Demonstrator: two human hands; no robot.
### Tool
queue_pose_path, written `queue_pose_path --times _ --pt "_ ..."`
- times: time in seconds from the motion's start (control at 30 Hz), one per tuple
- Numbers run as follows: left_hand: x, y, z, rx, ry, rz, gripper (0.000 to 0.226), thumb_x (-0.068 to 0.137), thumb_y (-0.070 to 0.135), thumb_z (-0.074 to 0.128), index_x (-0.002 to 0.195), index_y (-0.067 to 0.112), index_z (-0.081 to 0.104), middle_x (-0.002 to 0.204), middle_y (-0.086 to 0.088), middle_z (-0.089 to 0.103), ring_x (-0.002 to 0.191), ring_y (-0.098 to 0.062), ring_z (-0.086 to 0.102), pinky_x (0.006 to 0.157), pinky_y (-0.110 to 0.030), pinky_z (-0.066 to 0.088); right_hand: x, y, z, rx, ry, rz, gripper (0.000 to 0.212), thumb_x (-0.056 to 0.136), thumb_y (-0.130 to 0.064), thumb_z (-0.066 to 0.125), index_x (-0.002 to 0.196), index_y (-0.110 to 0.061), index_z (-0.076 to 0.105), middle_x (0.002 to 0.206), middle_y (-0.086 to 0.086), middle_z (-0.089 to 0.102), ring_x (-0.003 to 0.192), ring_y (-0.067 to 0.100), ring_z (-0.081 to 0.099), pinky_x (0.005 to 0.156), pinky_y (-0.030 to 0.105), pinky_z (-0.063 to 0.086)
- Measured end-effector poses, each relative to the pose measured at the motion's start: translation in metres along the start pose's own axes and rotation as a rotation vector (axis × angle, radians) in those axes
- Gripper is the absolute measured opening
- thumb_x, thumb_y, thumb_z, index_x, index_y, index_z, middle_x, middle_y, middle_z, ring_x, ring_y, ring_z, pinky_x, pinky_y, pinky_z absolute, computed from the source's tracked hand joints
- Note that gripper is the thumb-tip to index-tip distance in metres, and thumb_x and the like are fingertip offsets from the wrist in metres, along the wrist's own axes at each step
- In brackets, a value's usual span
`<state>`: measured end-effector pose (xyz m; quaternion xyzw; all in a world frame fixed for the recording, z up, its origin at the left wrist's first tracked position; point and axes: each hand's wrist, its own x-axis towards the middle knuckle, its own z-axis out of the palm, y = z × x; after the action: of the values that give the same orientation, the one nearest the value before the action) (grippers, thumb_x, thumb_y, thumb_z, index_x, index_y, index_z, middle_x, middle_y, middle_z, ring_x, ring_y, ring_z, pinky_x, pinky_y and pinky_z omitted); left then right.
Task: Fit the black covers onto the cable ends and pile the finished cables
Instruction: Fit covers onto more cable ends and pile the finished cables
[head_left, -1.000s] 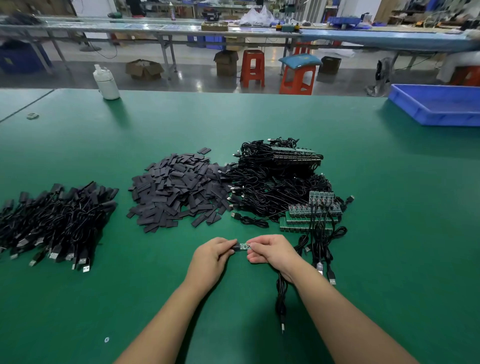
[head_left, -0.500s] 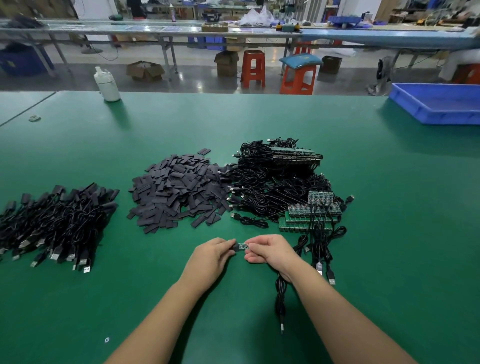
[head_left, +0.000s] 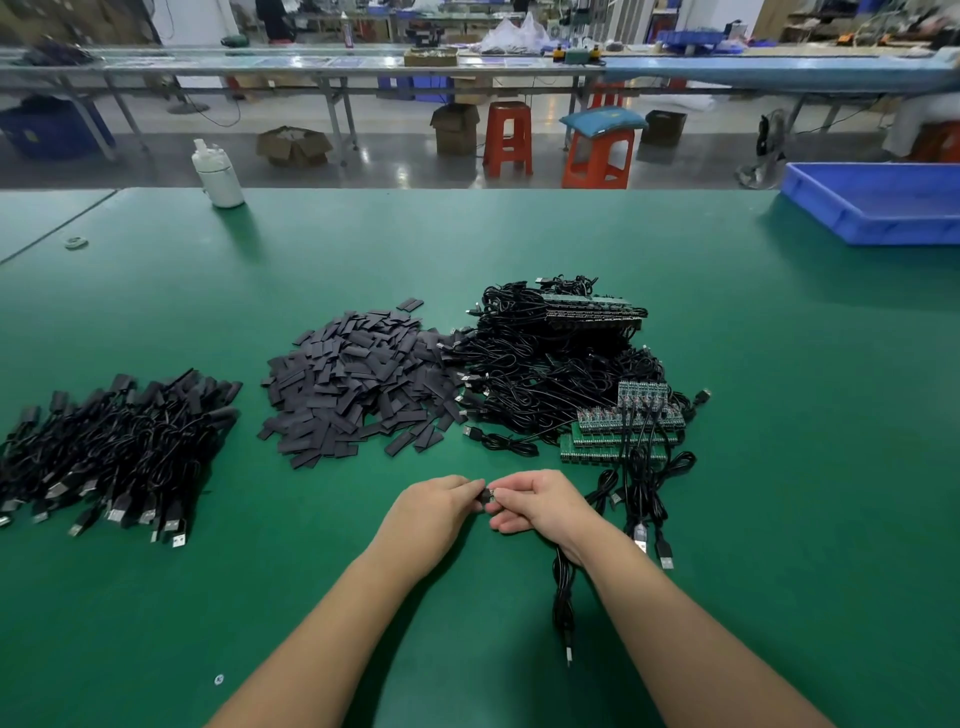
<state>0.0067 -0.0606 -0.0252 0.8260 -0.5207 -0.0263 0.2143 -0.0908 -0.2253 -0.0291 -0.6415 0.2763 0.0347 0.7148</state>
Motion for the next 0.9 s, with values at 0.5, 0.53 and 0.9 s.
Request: queue_pose_path --times 0.5,0.53,0.9 --pt "-0.0012 0.007 0.0009 -0.224 0.17 -0.125 0.022 0.092 0.014 0.068 0.113 0.012 0.074 0.101 0.002 0.075 0.091 -0.011 0.068 0.086 -0.009 0.043 0.0 0.0002 0.0 -0.02 -0.009 -0.016 0.008 0.098 -0.013 0.062 0.103 -0.011 0.068 0.088 0.007 0.078 0.076 0.02 0.075 0.066 0.024 0.058" --pt "-0.0008 0.0071 0.0005 -0.221 0.169 -0.121 0.022 0.092 0.015 0.068 0.114 0.013 0.074 0.102 0.002 0.075 0.091 -0.01 0.068 0.086 -0.007 0.041 0.0002 0.0004 0.0 -0.019 -0.01 -0.016 0.008 0.098 -0.012 0.061 0.103 -0.011 0.067 0.088 0.007 0.078 0.076 0.021 0.075 0.065 0.024 0.058" --pt "0.0006 0.0073 0.0025 -0.169 0.083 -0.067 0.023 0.098 0.02 0.059 0.117 0.016 0.071 0.106 0.004 0.071 0.095 -0.012 0.066 0.084 -0.016 0.044 0.0005 0.002 0.0024 -0.071 -0.045 -0.019 0.013 0.101 -0.009 0.057 0.1 -0.017 0.067 0.084 0.004 0.078 0.071 0.018 0.074 0.061 0.023 0.058"
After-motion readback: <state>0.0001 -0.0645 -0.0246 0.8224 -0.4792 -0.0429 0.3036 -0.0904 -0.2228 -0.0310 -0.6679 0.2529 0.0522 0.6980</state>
